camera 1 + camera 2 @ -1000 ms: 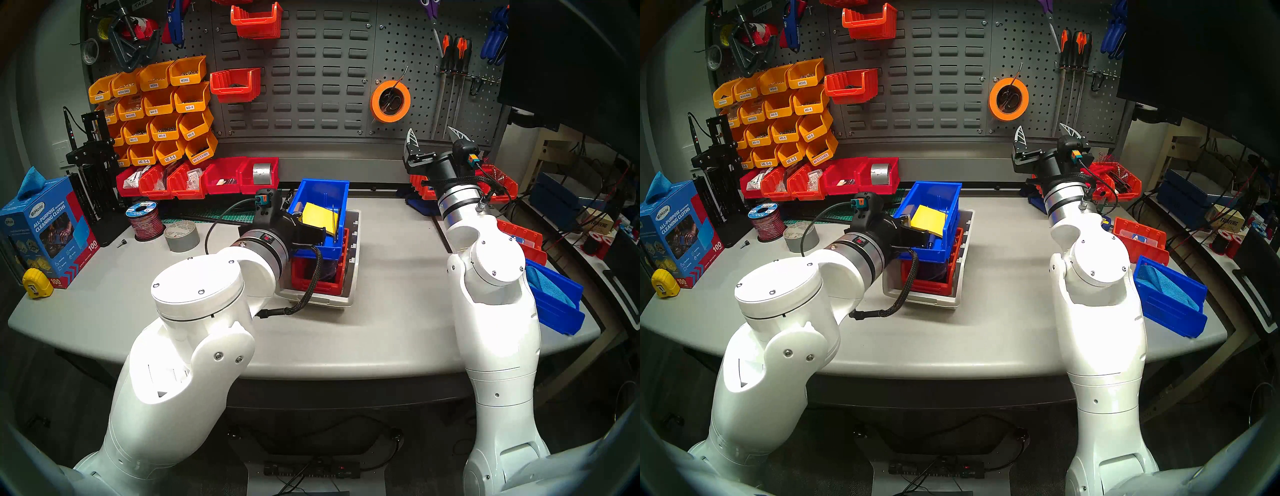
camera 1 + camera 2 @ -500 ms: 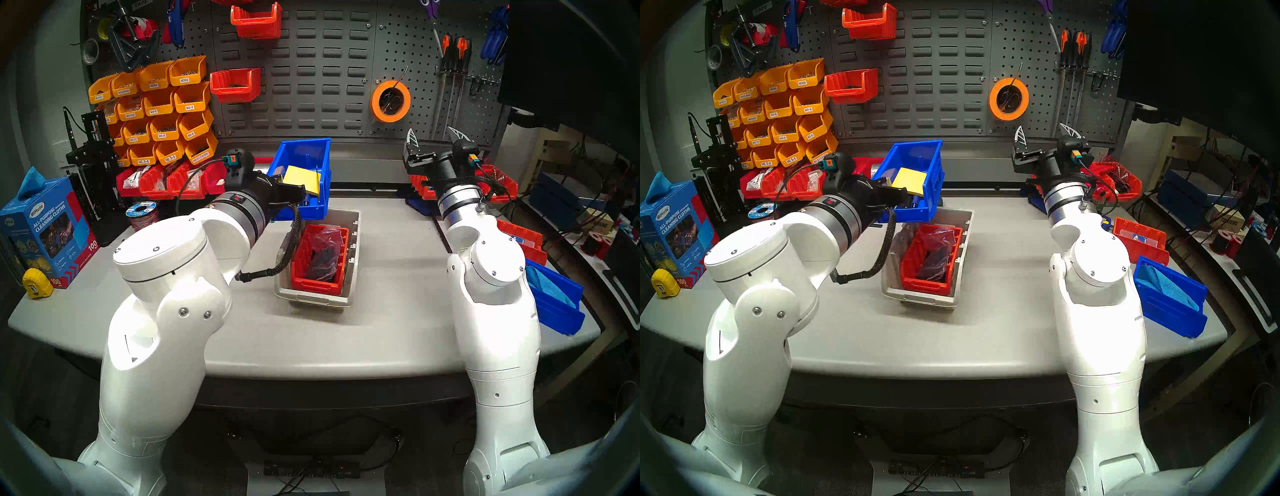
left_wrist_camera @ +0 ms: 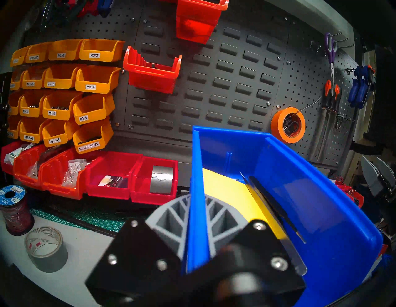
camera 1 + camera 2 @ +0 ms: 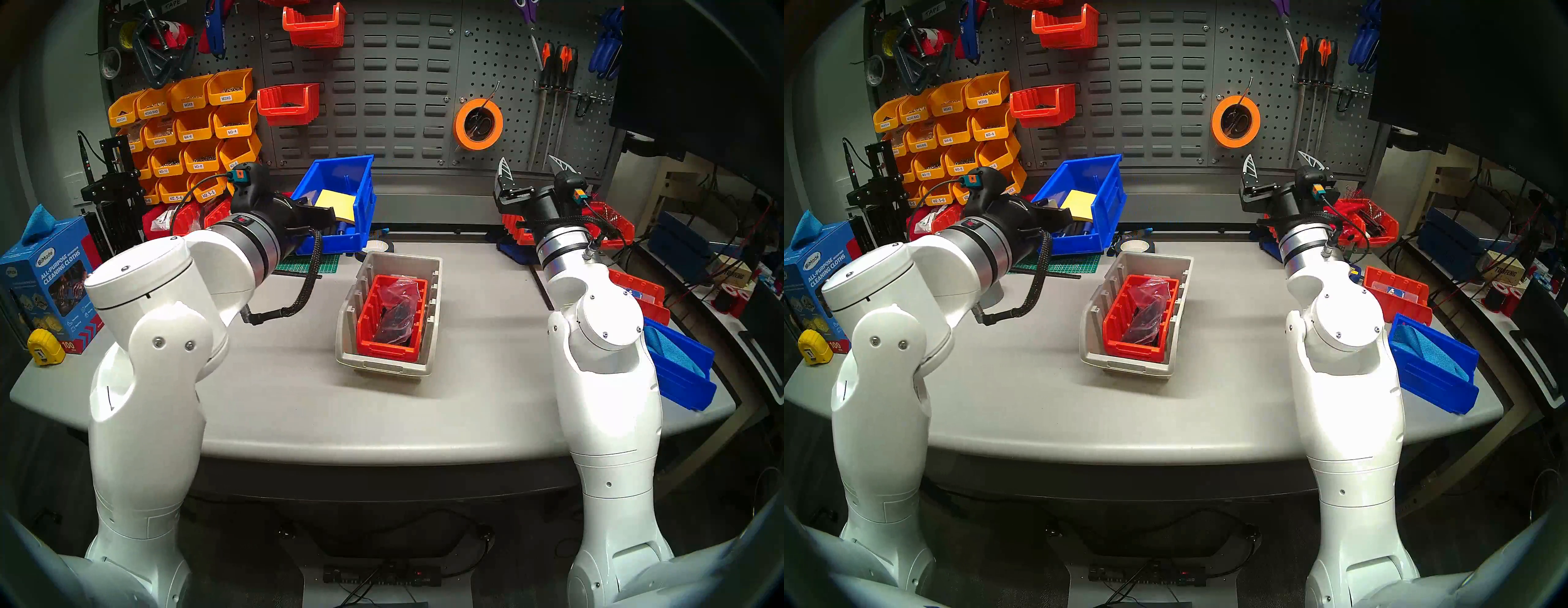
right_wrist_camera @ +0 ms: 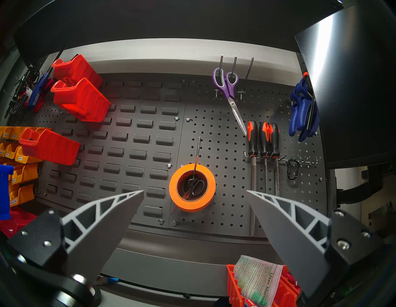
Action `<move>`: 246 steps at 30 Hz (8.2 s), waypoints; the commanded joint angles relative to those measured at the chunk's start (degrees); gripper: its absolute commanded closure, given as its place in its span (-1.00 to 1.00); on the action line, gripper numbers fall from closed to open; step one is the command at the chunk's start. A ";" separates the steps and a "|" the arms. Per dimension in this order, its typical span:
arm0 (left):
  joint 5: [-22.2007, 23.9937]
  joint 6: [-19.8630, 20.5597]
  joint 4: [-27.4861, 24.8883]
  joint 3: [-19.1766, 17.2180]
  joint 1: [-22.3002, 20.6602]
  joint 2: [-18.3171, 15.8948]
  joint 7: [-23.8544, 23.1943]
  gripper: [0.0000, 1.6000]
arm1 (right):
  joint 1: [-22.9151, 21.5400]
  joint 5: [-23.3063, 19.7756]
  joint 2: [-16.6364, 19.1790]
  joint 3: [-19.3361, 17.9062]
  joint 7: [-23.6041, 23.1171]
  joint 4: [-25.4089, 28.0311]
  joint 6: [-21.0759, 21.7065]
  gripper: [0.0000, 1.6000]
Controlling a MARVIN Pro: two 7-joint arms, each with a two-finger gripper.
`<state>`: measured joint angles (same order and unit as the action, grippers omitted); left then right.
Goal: Hang all the unorganized tool boxes onto the wall
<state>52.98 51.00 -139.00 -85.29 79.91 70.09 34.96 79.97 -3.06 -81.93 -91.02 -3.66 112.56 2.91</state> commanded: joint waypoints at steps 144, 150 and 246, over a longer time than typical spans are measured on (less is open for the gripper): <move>-17.00 -20.78 51.75 16.61 -27.73 5.51 -17.76 1.00 | -0.16 -0.01 0.00 0.01 0.02 0.78 -0.07 -1.00; -17.38 -20.95 51.84 16.43 -27.66 5.62 -18.24 1.00 | -0.16 -0.01 0.00 0.01 0.02 0.79 -0.06 -1.00; -29.13 -17.39 74.70 18.59 -42.11 17.00 -3.88 1.00 | -0.18 -0.03 0.02 0.02 0.03 0.73 -0.10 -1.00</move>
<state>24.56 33.06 -66.37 -63.81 41.29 88.48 28.04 79.99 -3.10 -81.91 -91.01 -3.64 112.55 2.91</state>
